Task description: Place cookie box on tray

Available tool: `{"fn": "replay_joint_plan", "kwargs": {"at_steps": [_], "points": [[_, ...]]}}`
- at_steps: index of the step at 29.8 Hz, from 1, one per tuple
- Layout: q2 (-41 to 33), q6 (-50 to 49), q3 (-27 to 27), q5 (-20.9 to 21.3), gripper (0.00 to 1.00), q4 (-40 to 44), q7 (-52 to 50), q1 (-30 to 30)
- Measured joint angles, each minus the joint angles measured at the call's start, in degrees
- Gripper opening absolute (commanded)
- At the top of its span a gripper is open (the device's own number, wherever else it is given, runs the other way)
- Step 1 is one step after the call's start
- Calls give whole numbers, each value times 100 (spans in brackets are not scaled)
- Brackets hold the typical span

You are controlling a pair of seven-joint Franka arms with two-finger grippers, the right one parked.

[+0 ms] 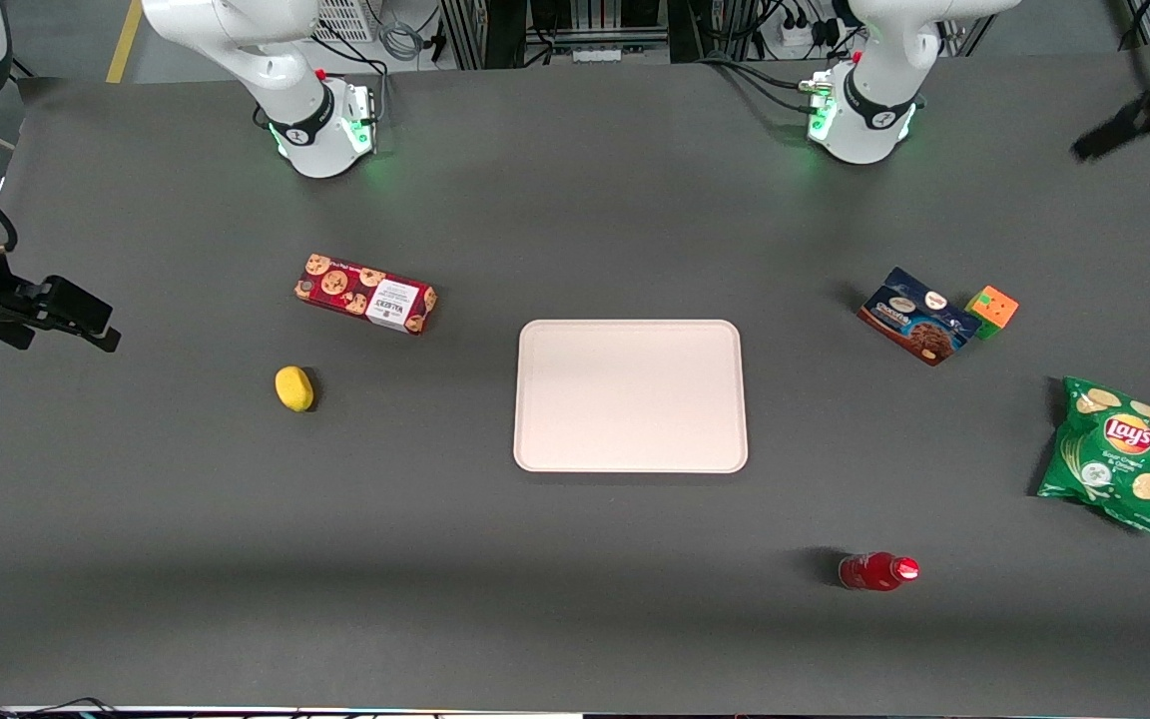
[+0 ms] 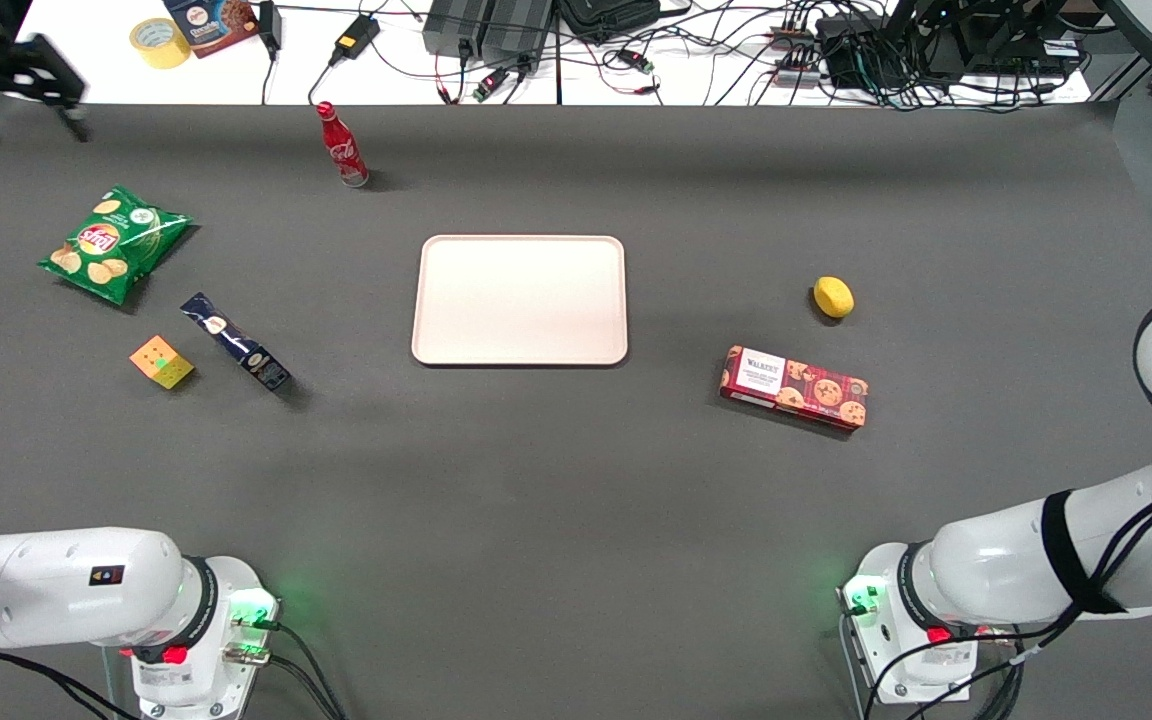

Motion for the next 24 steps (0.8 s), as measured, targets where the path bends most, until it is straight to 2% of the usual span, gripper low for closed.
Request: {"fn": "replay_joint_plan", "kwargs": {"at_steps": [12,24], "points": [[399,3546,46,-95,100,-2452,-361,1],[625,5542,47,-114,100,-3865,-363,1]]}}
